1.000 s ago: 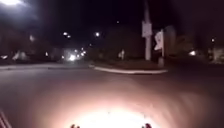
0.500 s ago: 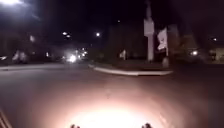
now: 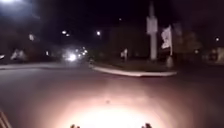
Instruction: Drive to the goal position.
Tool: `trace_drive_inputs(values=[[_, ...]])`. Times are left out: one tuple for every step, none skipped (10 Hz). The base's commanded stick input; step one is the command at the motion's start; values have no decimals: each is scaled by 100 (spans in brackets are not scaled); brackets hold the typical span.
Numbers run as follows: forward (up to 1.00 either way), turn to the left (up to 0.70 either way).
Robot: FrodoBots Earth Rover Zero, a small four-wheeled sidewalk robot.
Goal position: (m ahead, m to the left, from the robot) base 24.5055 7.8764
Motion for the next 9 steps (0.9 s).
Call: trace_drive_inputs(values=[[70,11],[70,35],[70,33],[70,0],[70,5],[70,22],[70,24],[70,0],[70,0]])
